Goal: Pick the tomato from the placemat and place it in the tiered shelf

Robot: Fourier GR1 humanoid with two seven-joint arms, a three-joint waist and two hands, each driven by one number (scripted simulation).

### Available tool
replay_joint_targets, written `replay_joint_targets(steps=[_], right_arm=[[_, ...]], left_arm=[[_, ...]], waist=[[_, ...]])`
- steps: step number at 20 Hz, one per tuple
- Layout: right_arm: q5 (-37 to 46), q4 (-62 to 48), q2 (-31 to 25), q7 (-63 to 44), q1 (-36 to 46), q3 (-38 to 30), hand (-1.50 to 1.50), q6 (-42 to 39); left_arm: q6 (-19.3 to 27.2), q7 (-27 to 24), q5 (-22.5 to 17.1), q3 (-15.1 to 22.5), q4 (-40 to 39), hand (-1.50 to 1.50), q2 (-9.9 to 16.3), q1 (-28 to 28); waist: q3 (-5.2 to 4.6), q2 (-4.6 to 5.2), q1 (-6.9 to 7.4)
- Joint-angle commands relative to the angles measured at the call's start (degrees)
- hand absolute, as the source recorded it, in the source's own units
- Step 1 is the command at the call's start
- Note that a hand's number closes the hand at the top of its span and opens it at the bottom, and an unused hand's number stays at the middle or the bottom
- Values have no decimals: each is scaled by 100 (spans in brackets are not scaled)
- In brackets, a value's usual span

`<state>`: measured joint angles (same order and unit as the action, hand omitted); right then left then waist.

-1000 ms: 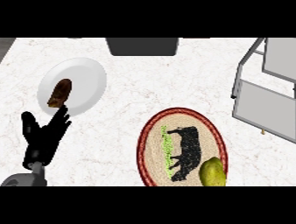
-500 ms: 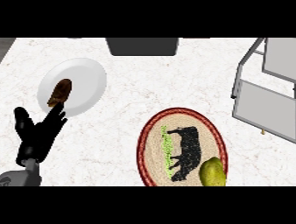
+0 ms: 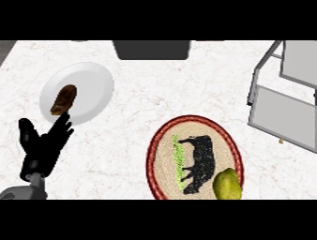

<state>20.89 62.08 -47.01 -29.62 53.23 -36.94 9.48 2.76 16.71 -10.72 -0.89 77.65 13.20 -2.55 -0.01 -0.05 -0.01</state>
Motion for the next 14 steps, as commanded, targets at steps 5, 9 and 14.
replay_joint_targets(steps=[5,9,14], right_arm=[[-422,-357,-899,-29,-458,-1093,-150,270],[-1124,-14,-1049,207,-1416,-1804,-150,-522],[-1769,-699,-1880,471,-1677,-2369,-150,-1369]], left_arm=[[-128,7,20,7,257,0,56,260],[-122,-346,-15,-285,-525,0,16,-148],[-189,-371,52,-76,-119,0,-130,283]], waist=[[6,-4,-11],[3,-9,-137],[4,-5,-54]])
